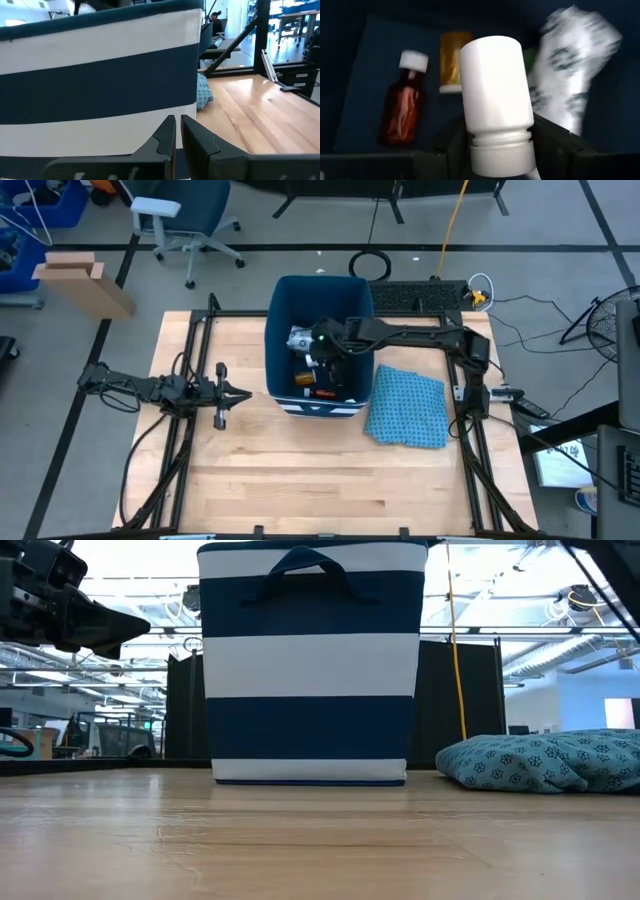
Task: Pick & place medical supplies in basket/bin
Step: Put the white medicine bottle into the blue bin, then return to Home Position
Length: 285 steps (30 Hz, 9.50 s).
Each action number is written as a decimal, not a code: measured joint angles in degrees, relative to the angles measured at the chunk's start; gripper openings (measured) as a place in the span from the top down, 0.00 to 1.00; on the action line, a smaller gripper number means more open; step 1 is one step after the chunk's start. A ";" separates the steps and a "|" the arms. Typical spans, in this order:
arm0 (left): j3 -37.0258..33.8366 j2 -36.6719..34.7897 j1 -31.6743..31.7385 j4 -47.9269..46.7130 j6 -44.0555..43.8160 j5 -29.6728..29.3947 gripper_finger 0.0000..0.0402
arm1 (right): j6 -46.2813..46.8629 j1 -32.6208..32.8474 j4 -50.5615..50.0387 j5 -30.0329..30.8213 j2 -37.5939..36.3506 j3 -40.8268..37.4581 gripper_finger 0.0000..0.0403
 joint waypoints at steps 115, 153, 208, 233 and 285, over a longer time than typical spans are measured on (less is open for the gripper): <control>0.02 -0.01 -0.04 0.06 -0.80 3.63 0.99 | 26.88 9.58 54.51 -10.47 -105.77 -96.38 1.00; -0.02 -0.02 -0.04 0.80 -1.34 5.35 0.98 | 26.26 8.49 54.45 -10.18 -105.79 -96.62 1.00; -0.02 -0.02 -0.04 0.90 -1.31 5.33 0.98 | 26.26 8.51 54.43 -10.20 -105.79 -96.68 1.00; -0.02 -0.02 -0.04 0.90 -1.32 5.33 0.98 | 26.26 8.50 54.44 -10.19 -105.78 -96.64 1.00; 0.00 0.00 -0.04 0.91 -1.32 5.33 0.98 | 26.27 8.49 54.43 -10.18 -105.77 -96.66 1.00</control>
